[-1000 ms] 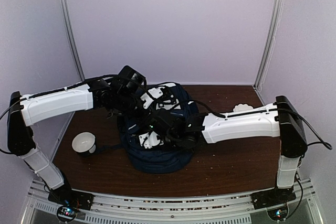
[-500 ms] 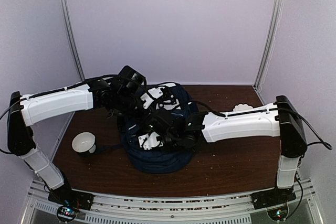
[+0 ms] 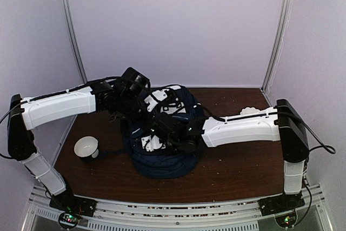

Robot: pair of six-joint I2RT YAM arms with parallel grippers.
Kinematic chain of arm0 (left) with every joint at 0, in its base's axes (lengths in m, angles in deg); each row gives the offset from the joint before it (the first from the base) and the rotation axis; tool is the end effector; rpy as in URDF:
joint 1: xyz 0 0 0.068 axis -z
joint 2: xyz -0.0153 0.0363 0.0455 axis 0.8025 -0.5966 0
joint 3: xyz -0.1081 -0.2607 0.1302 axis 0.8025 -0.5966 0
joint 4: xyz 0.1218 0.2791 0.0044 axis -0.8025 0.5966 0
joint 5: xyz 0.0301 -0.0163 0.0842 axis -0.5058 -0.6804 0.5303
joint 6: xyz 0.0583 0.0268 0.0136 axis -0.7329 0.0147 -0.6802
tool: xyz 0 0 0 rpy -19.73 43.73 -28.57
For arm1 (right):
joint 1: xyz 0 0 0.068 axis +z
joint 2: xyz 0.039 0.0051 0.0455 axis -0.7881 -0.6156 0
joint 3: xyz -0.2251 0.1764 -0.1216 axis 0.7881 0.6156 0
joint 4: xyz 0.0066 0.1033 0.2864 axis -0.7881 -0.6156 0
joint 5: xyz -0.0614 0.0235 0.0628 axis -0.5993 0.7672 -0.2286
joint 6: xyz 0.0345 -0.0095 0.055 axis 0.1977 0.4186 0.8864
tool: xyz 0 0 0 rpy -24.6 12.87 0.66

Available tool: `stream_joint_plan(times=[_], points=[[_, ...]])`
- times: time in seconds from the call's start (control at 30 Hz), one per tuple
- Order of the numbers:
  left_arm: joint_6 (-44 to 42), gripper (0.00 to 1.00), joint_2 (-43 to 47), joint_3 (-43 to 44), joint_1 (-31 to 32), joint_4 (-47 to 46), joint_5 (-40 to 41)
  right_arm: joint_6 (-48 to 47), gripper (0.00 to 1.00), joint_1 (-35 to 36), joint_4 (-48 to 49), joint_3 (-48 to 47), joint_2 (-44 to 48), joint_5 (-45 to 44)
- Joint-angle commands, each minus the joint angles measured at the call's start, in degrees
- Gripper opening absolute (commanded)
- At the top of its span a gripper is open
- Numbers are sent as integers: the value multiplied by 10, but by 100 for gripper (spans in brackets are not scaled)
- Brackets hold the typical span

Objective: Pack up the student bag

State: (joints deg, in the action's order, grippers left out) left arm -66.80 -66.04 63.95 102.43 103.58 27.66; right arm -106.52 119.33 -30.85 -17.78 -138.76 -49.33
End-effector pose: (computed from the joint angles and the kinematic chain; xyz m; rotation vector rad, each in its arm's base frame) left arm 0.2616 -0.3139 0.3177 1.1617 2.1736 -0.5462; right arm 0.2182 0.4656 0.2161 -1.8743 1.4136 -0.3624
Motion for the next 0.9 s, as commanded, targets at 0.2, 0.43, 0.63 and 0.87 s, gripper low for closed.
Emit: stream_joint_plan(times=[0.2,0.43,0.63,0.87], points=[[6,0,29,25,6,-38,-23,52,6,-16,-7,-38,-27,-31],[6,0,30,25,6,-38,-22,52,16,-8,-40,-10,19,69],[5,0,29,24,6,-37,-20,55,18,2,-45,21,57,99],[7,0,23,24,6,-38,-22,89,22,4,-106,41,110,172]])
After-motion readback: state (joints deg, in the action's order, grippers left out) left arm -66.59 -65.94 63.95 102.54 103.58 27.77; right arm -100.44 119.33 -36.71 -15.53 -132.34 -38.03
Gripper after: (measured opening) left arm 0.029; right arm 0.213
